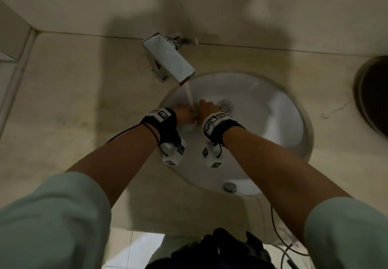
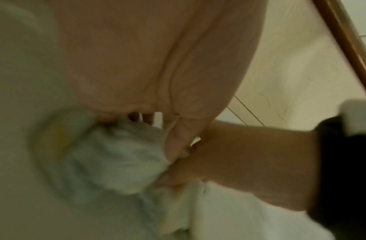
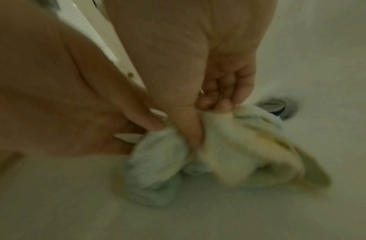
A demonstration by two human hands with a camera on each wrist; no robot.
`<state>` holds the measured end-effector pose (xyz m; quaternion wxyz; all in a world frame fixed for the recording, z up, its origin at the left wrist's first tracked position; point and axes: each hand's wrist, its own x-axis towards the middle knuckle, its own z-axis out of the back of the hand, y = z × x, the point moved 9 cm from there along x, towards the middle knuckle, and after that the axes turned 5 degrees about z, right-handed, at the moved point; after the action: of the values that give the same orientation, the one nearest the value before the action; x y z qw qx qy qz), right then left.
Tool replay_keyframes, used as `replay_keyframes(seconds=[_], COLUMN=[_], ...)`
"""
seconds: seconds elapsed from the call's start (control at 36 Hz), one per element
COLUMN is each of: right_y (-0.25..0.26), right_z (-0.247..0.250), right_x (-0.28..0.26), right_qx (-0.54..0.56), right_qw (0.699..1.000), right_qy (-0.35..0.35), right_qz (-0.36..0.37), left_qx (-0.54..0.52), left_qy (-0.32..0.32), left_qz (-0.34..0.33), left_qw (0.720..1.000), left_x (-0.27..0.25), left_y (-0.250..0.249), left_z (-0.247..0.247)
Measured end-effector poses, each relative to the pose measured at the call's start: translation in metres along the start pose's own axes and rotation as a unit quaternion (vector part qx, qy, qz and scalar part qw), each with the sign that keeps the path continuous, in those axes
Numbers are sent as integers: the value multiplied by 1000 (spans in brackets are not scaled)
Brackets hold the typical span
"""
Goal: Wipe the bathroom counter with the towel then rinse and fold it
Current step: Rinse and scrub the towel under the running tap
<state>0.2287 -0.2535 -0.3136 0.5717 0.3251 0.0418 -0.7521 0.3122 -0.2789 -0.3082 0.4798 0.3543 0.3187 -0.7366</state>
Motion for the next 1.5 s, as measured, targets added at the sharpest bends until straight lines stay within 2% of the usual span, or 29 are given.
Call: replay_keyframes(seconds=[0.11,0.25,0.33,0.44,0.64,0.69,0.75,0.83,0.89,1.0,1.06,1.14,1.19,1.28,1.31,1.39,1.5], right_y=[6,15,20,32,35,34,28,24,20,3,-8,-24,-35,-50,-51,-65,-58], right_z=[19,55,85,136,214,226,230,226,223,212,205,187,168,130,119,81,53], right_x=[-16,-35,-53,-84,-145,-158,-164,-163,-162,-157,-154,-148,-142,-133,-131,-111,-100], right_qx=[-25,13,10,3,147,233,342,465,494,545,555,562,558,551,534,483,496], right_qw=[999,998,994,986,961,941,906,853,837,799,787,784,789,793,805,840,836], right_qy=[-21,-62,-102,-143,-221,-235,-241,-233,-235,-253,-265,-258,-241,-194,-174,-127,-90], right_qz=[11,28,45,79,72,70,55,41,27,-18,-39,-58,-95,-176,-193,-213,-215], left_qx=[-74,-152,-219,-311,-328,-330,-335,-371,-394,-361,-377,-367,-359,-389,-399,-424,-453], left_qy=[21,25,-6,-1,29,25,20,23,23,-6,-17,-61,-103,-136,-147,-191,-218], left_qz=[-24,-64,-109,-171,-223,-222,-215,-204,-202,-181,-171,-145,-131,-125,-130,-150,-183], left_qw=[997,986,970,935,918,917,917,906,896,915,910,917,918,903,895,873,845], left_x=[-6,-36,-55,-66,-82,-86,-87,-90,-96,-92,-99,-103,-105,-112,-117,-123,-125], left_y=[10,7,-1,-10,-23,-26,-28,-30,-31,-21,-14,5,20,38,41,49,50], left_z=[-1,12,22,20,19,18,15,14,17,18,20,27,36,47,51,62,66])
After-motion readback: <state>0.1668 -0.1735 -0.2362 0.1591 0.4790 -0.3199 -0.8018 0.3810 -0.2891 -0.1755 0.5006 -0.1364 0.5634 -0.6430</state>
